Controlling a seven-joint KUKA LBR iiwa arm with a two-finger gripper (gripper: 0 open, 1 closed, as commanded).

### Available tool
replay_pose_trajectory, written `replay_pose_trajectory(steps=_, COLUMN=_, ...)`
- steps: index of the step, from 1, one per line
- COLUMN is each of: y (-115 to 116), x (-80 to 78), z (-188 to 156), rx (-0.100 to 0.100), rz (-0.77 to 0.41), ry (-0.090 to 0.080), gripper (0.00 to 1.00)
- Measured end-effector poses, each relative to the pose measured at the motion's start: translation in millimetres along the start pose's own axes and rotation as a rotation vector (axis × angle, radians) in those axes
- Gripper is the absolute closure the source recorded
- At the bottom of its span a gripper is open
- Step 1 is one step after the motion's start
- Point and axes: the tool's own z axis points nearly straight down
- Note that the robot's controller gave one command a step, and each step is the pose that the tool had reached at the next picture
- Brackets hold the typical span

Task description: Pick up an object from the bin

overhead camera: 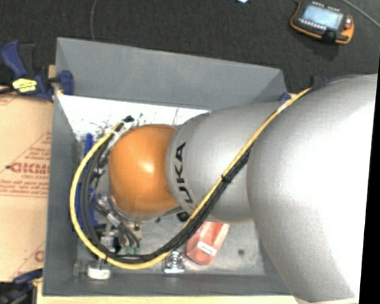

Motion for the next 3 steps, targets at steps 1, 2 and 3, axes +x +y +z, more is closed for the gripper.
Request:
replay_pose_trajectory(steps=1, y=-1, x=-2.0, z=-5, rx=-0.002, rz=0.008, ry=-0.007, gripper=0.00)
replay_pose_trajectory(steps=2, y=-20, x=-7.2, z=54, rx=-0.014, rz=0.227, ry=-0.030, gripper=0.00)
replay_pose_trajectory(steps=3, y=-31, x=-2.4, z=-3, rx=-0.004, rz=0.145, ry=-0.008, gripper=0.00)
